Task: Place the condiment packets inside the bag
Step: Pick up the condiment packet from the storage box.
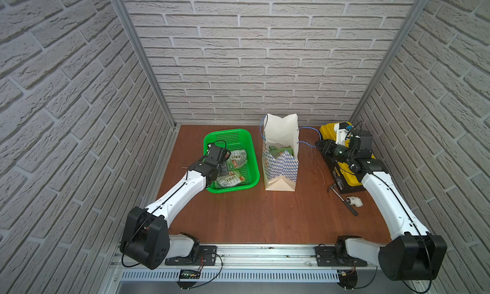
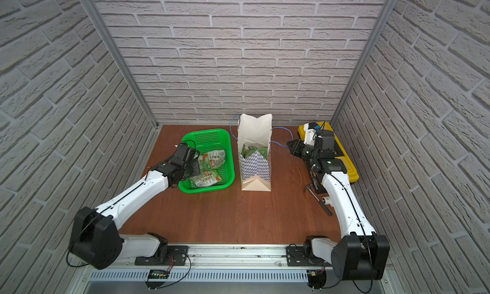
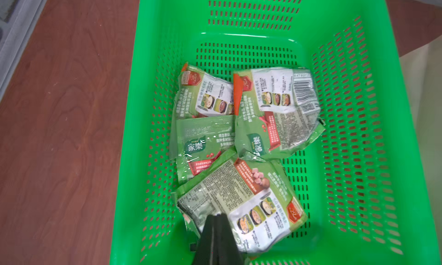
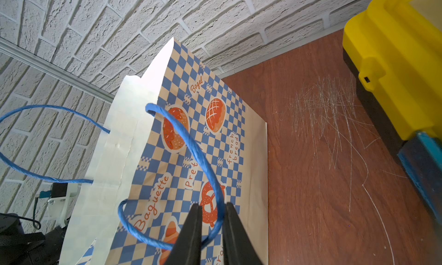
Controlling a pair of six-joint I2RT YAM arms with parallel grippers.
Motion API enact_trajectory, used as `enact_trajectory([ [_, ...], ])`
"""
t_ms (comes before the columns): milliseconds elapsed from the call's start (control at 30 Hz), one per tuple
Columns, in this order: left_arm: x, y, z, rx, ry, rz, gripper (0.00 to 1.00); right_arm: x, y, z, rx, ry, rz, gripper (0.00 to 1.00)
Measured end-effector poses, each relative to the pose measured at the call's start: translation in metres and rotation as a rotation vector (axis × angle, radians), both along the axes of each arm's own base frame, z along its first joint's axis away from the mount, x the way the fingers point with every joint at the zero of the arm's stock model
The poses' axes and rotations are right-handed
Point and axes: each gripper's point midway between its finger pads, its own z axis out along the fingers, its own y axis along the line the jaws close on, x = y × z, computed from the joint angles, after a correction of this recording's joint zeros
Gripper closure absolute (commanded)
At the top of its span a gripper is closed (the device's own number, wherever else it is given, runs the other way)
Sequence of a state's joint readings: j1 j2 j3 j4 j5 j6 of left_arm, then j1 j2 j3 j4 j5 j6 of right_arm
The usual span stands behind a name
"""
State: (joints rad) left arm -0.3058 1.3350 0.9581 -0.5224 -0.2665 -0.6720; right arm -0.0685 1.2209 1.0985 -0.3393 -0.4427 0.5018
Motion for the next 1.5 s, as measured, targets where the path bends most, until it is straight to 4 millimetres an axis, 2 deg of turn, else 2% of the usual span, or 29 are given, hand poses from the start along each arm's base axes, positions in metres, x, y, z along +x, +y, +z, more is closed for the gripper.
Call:
enact_trajectory([
  [133,-0.001,0.003,-0.014,0.019,0.049,0.001,0.69,0.0,0.0,0.0,0.0,0.0,0.0,0.79],
  [233,-0.001,0.004,-0.028,0.038,0.094,-0.006,0.62,0.0,0.0,-0.001,0.0,0.002,0.0,0.79],
  [433,0.009,0.0,-0.05,0.026,0.166,-0.015,0.58,0.0,0.0,-0.002,0.0,0.004,0.0,0.79],
  [700,0.035,-0.016,-0.078,-0.092,0.213,-0.04,0.57,0.0,0.0,-0.001,0.0,-0.002,0.0,0.79],
  [867,0.057,-0.018,-0.085,-0.149,0.213,-0.037,0.48,0.0,0.0,-0.001,0.0,-0.001,0.0,0.79],
  [933,0.066,-0.017,-0.084,-0.168,0.203,-0.034,0.48,0.0,0.0,-0.001,0.0,-0.001,0.0,0.79],
  [1200,0.081,-0.03,-0.092,-0.266,0.192,-0.058,0.66,0.001,0.0,-0.002,0.0,0.0,0.0,0.79],
  [1367,0.085,-0.033,-0.09,-0.289,0.177,-0.06,0.99,0.001,0.0,-0.002,0.0,0.002,0.0,0.79],
  [1500,0.086,-0.033,-0.075,-0.299,0.142,-0.053,1.0,0.001,0.0,-0.002,0.0,0.002,0.0,0.79],
])
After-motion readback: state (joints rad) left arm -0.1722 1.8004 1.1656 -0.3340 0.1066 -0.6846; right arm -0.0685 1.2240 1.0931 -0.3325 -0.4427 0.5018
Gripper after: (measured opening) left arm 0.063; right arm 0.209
